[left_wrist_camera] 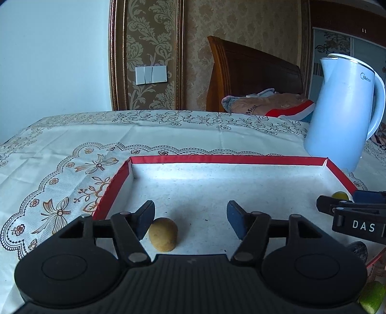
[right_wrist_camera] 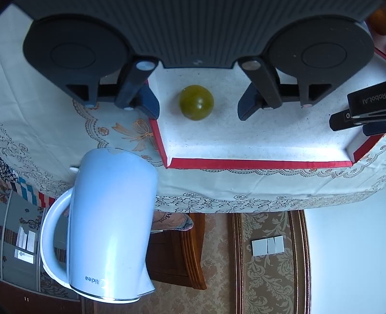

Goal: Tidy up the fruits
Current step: 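Lift both tools away from the tray, then move both tools back toward the produce lying beside the tray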

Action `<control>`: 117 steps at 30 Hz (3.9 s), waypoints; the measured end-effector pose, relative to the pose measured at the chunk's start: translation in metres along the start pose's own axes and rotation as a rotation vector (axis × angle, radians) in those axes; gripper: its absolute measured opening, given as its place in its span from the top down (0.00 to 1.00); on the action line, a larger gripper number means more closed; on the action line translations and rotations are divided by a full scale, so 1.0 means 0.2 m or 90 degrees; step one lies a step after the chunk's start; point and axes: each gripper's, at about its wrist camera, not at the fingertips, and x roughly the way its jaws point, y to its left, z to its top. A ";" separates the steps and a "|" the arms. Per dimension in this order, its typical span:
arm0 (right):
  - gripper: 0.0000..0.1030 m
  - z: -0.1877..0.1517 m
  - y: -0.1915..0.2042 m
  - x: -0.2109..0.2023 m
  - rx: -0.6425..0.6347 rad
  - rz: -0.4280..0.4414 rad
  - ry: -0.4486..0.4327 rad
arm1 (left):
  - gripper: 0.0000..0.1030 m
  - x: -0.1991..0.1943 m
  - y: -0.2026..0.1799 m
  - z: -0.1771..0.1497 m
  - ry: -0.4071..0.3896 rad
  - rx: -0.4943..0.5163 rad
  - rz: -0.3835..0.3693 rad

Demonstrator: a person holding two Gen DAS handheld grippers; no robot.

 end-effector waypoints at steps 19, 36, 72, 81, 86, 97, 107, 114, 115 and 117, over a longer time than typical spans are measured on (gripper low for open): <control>0.26 -0.07 -0.01 -0.11 0.009 0.014 -0.020 | 0.36 -0.07 0.04 -0.05 0.004 -0.009 -0.002; 0.19 -0.13 -0.03 -0.22 0.026 0.036 -0.040 | 0.36 -0.18 0.09 -0.10 -0.001 -0.026 -0.012; 0.03 -0.25 -0.11 -0.43 0.088 0.044 -0.079 | 0.29 -0.42 0.08 -0.24 -0.035 0.010 -0.020; 0.03 -0.30 -0.15 -0.50 0.115 0.057 -0.078 | 0.29 -0.43 0.09 -0.25 -0.038 0.013 -0.026; 0.02 -0.30 -0.16 -0.49 0.121 0.058 -0.071 | 0.29 -0.47 0.12 -0.27 -0.042 0.013 -0.032; 0.02 -0.32 -0.17 -0.50 0.125 0.060 -0.061 | 0.29 -0.53 0.23 -0.31 -0.035 -0.038 -0.056; 0.01 -0.39 -0.20 -0.55 0.149 0.074 -0.049 | 0.29 -0.58 0.23 -0.34 -0.048 -0.029 -0.060; 0.00 -0.40 -0.22 -0.55 0.160 0.074 -0.049 | 0.29 -0.60 0.25 -0.36 -0.047 -0.034 -0.045; 0.00 -0.40 -0.22 -0.55 0.160 0.074 -0.050 | 0.29 -0.60 0.25 -0.36 -0.047 -0.037 -0.042; 0.00 -0.40 -0.22 -0.55 0.161 0.074 -0.051 | 0.29 -0.60 0.26 -0.36 -0.042 -0.042 -0.038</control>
